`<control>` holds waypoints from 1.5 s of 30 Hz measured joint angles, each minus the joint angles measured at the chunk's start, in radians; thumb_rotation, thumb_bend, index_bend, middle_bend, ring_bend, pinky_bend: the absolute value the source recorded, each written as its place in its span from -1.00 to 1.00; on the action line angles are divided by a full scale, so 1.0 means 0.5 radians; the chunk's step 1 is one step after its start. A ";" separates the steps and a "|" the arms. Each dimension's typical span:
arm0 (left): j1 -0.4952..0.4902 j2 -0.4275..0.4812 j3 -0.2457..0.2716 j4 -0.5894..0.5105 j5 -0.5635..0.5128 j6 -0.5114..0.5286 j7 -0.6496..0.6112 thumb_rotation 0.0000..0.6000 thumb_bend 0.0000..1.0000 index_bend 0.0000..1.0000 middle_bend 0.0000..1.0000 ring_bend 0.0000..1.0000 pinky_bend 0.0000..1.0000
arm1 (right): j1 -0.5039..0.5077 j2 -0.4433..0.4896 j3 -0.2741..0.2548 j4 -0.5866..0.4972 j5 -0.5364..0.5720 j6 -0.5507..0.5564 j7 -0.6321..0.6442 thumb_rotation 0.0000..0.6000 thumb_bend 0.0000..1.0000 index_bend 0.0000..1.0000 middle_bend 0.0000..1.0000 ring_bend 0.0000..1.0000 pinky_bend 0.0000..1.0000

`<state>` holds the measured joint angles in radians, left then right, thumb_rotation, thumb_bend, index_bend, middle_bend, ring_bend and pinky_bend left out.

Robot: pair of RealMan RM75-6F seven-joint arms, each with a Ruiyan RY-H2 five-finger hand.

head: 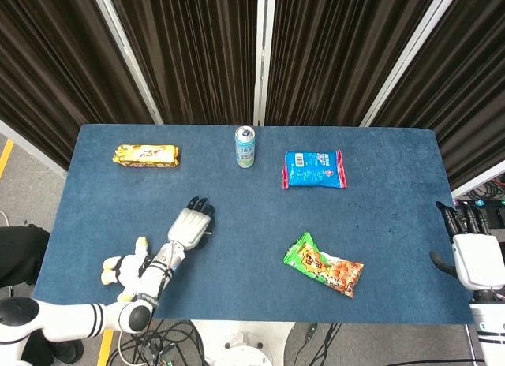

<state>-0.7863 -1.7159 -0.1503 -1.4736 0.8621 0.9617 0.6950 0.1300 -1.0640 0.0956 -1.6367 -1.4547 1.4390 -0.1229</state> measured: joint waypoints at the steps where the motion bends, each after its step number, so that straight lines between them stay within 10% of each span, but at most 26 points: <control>1: -0.004 -0.007 0.001 0.008 -0.002 0.006 0.004 1.00 -0.33 -0.02 -0.65 -0.97 -1.00 | -0.001 0.000 0.000 0.001 0.002 -0.001 0.002 1.00 -0.79 -0.89 -0.68 -1.00 -0.88; 21: -0.037 -0.035 0.035 0.035 -0.049 0.062 0.006 1.00 -0.25 0.12 -0.62 -0.97 -1.00 | -0.004 -0.005 -0.003 0.020 0.011 -0.007 0.026 1.00 -0.79 -0.89 -0.67 -1.00 -0.88; 45: 0.041 0.065 -0.112 0.057 0.055 -0.019 -0.581 1.00 -0.21 0.14 -0.61 -0.97 -1.00 | -0.009 0.002 -0.003 0.005 0.011 -0.001 0.016 1.00 -0.79 -0.89 -0.68 -1.00 -0.88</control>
<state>-0.7660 -1.6833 -0.2062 -1.4449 0.8898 0.9522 0.4045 0.1254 -1.0630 0.0939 -1.6343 -1.4494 1.4386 -0.1147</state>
